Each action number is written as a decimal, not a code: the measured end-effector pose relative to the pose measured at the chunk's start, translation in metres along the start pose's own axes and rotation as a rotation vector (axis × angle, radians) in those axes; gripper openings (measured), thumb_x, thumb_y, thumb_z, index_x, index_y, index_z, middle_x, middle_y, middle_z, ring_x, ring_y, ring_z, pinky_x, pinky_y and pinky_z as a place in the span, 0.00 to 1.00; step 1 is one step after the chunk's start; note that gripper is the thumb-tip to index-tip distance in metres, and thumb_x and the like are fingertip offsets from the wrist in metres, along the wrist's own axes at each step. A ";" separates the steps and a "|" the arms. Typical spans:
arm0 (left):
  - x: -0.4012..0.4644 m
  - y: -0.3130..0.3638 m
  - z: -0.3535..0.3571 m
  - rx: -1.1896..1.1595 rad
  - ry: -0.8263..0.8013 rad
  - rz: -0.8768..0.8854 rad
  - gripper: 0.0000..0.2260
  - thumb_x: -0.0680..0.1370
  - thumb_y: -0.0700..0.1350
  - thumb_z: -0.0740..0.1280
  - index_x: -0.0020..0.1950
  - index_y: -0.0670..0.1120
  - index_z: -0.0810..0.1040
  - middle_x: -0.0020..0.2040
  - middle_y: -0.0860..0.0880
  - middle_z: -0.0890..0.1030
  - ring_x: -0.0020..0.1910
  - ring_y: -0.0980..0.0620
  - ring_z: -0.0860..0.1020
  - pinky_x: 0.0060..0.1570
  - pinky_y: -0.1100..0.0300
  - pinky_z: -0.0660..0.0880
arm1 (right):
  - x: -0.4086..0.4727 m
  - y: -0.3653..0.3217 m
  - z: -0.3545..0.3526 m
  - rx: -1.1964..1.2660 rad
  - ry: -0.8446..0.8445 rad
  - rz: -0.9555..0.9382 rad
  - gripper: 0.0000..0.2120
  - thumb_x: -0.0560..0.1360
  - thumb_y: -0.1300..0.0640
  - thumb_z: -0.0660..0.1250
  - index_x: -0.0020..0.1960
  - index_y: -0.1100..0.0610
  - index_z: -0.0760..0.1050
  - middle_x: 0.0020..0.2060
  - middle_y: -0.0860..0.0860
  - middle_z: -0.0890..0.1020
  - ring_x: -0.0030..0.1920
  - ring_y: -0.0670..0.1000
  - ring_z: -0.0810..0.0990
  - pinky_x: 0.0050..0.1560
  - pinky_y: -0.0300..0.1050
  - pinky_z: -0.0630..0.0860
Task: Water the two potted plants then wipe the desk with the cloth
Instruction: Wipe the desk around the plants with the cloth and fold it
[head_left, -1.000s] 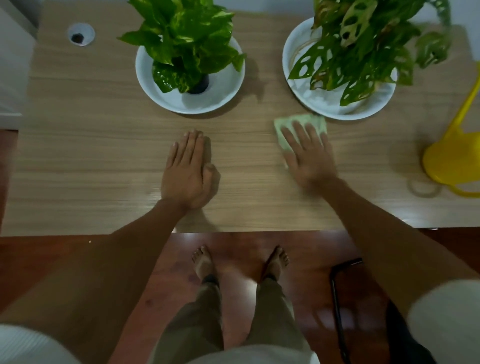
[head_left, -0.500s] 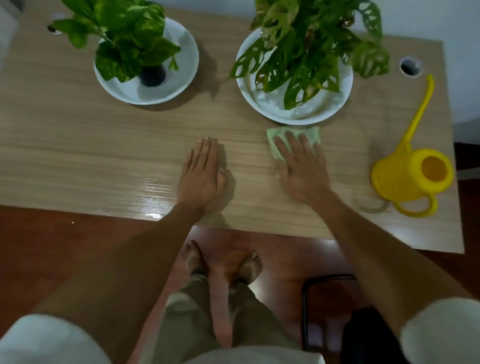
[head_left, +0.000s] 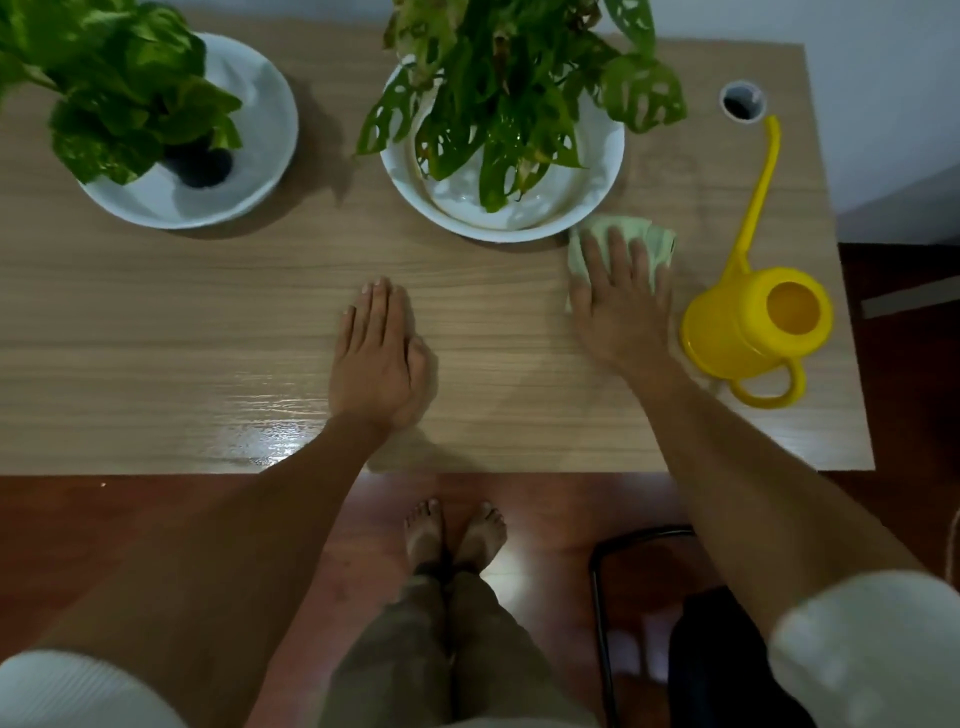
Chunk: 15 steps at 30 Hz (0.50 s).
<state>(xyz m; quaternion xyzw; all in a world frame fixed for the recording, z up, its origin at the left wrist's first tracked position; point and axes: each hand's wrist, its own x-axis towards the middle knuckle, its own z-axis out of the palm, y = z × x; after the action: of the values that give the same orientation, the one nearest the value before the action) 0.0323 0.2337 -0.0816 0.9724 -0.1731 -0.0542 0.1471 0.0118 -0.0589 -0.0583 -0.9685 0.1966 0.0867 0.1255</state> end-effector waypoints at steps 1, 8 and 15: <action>0.000 0.001 0.000 -0.002 -0.002 -0.001 0.30 0.83 0.51 0.48 0.83 0.40 0.52 0.84 0.42 0.51 0.84 0.47 0.47 0.82 0.45 0.45 | 0.013 -0.007 -0.001 0.014 0.006 0.045 0.28 0.85 0.40 0.40 0.85 0.42 0.45 0.85 0.47 0.48 0.85 0.55 0.45 0.82 0.64 0.41; 0.001 -0.004 0.004 0.002 0.019 0.021 0.29 0.83 0.49 0.53 0.83 0.40 0.54 0.84 0.41 0.54 0.84 0.44 0.49 0.82 0.45 0.46 | -0.050 -0.003 0.020 -0.095 -0.008 -0.105 0.28 0.86 0.41 0.43 0.85 0.43 0.47 0.85 0.47 0.51 0.85 0.55 0.48 0.82 0.62 0.46; 0.002 -0.003 -0.005 -0.048 -0.046 -0.001 0.30 0.82 0.51 0.49 0.83 0.41 0.53 0.84 0.42 0.52 0.84 0.45 0.48 0.82 0.47 0.43 | -0.150 -0.035 0.053 -0.089 -0.017 -0.296 0.30 0.84 0.47 0.51 0.85 0.45 0.54 0.85 0.46 0.54 0.85 0.54 0.51 0.82 0.61 0.48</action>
<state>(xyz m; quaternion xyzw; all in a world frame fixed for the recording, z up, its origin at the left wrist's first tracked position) 0.0358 0.2368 -0.0783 0.9671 -0.1746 -0.0807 0.1663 -0.1166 0.0410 -0.0689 -0.9908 0.0465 0.0842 0.0953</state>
